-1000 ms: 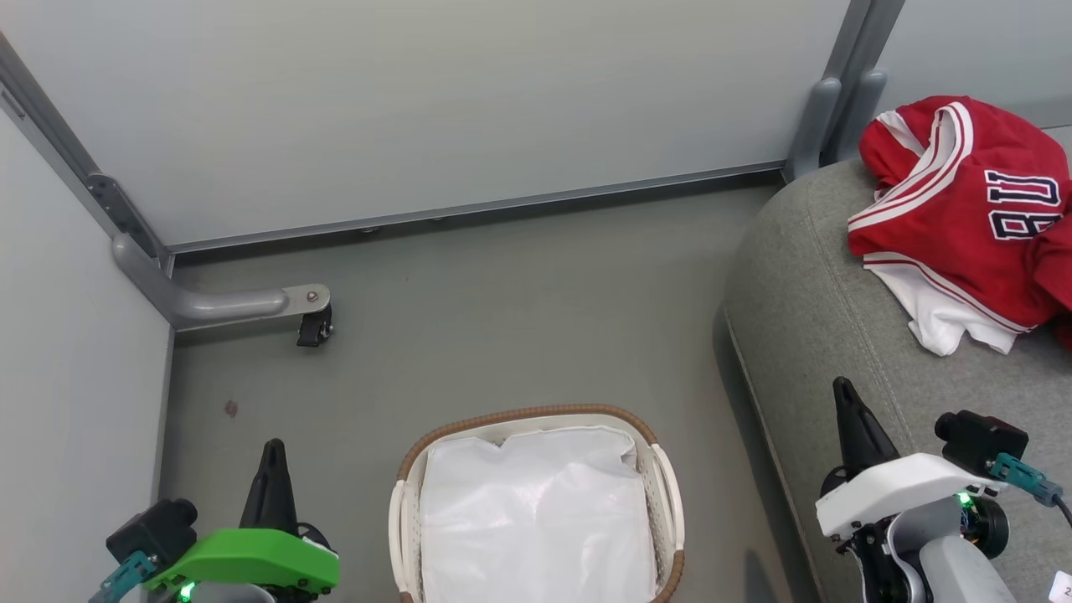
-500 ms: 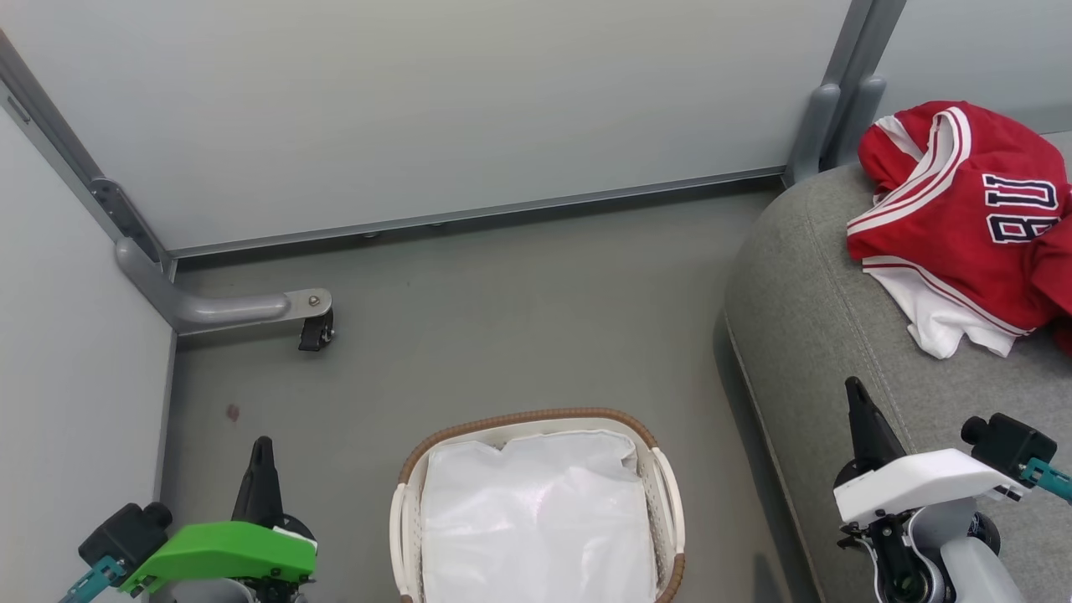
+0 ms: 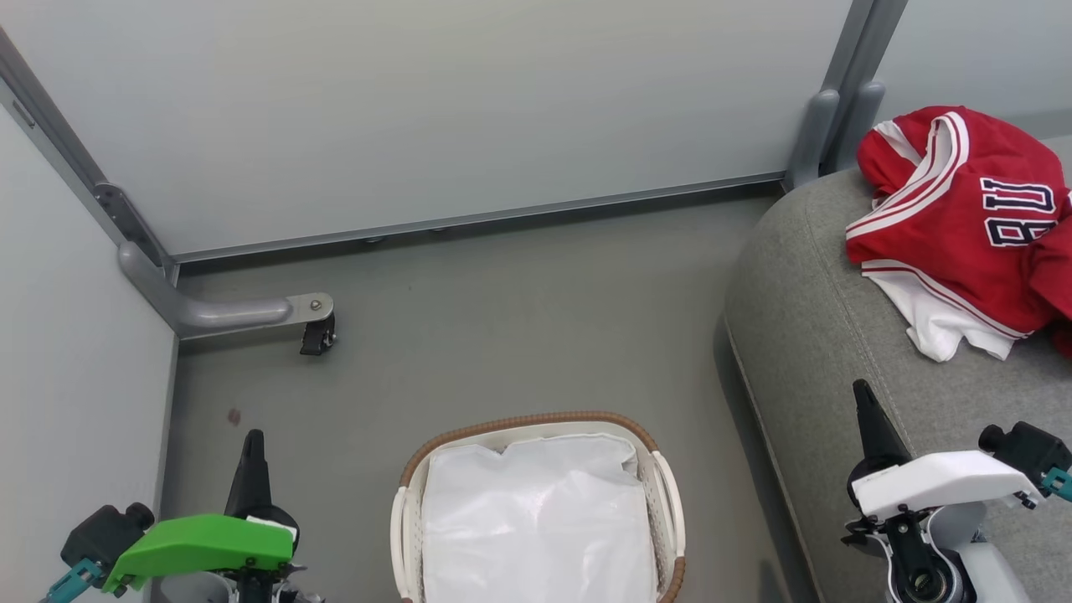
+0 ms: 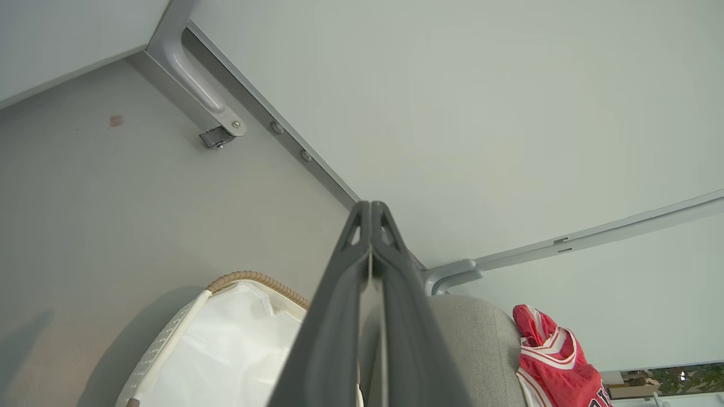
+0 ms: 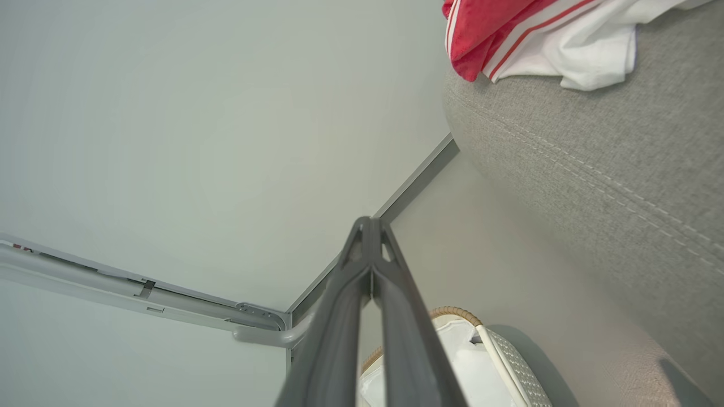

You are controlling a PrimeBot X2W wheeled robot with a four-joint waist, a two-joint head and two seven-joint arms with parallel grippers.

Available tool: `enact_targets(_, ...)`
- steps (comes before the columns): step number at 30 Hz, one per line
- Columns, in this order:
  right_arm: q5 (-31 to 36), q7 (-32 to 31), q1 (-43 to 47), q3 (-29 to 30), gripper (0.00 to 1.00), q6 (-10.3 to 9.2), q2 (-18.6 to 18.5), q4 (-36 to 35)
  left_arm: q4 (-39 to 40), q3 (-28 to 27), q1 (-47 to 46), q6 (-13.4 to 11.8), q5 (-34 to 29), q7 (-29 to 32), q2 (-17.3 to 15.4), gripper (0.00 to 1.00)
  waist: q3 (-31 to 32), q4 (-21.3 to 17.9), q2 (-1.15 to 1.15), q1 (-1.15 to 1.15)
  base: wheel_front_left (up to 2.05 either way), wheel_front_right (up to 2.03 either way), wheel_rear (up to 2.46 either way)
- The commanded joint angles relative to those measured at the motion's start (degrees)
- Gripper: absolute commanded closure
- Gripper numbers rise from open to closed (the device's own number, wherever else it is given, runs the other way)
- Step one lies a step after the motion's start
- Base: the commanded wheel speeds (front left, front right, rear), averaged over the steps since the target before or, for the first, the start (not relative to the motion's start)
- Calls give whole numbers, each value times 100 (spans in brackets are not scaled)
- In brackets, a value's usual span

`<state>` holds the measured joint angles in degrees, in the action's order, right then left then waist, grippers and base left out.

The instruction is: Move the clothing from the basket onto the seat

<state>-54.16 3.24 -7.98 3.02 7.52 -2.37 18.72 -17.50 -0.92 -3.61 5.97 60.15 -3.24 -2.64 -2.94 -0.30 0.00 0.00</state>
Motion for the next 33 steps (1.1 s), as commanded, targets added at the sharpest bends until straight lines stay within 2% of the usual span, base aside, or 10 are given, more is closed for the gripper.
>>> enact_targets(1,-184,-44,-6,31,100,-2,-39,-98,79,-45,-161,26,147,41,-21,100,5,1,0,0,0,0,0)
enact_targets(33,-2040,-533,105,200,100,-3,-53,-299,224,-318,-236,100,1721,523,-30,100,122,14,0,0,0,0,0)
